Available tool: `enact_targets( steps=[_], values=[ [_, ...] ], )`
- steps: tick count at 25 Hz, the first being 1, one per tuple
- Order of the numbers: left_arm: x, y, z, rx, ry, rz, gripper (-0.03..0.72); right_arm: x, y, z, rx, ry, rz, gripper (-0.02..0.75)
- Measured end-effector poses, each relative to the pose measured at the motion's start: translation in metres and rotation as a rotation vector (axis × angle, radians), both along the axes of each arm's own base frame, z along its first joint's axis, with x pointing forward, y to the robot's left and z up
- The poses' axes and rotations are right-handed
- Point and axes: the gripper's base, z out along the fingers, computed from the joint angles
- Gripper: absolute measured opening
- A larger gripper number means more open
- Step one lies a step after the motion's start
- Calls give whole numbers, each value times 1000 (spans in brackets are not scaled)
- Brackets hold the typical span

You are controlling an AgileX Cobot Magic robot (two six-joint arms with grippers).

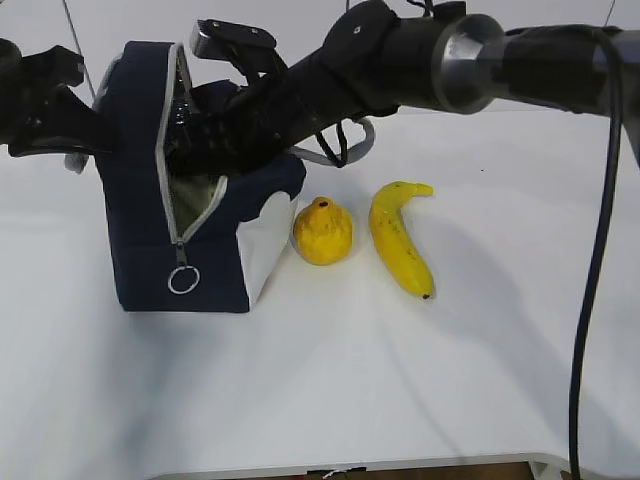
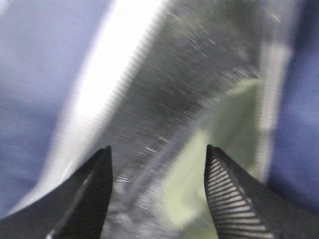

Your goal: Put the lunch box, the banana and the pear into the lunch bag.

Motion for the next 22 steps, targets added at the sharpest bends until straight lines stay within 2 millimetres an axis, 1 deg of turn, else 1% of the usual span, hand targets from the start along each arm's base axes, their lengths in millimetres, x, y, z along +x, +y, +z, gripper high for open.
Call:
enact_targets(
  steps=[3, 7, 9, 12, 19, 22],
  values=[
    [0, 0, 0, 1, -1, -1, -6, -1, 1, 5, 7, -5, 22, 482],
    [0, 0, 0, 3, -1, -2, -6, -2, 4, 20, 14, -28, 83, 486],
    [0, 0, 0, 3, -1, -2, -6, -3, 6, 31, 10, -51, 120, 486],
    [0, 0, 0, 3, -1, -2, -6, -5, 4, 52, -60, -121, 197, 486],
    [0, 0, 0, 5, -2, -3, -6, -13, -5, 102, -194, -222, 292, 488],
    [0, 0, 0, 5, -2, -3, -6, -16, -13, 117, -273, -256, 312, 489]
  ],
)
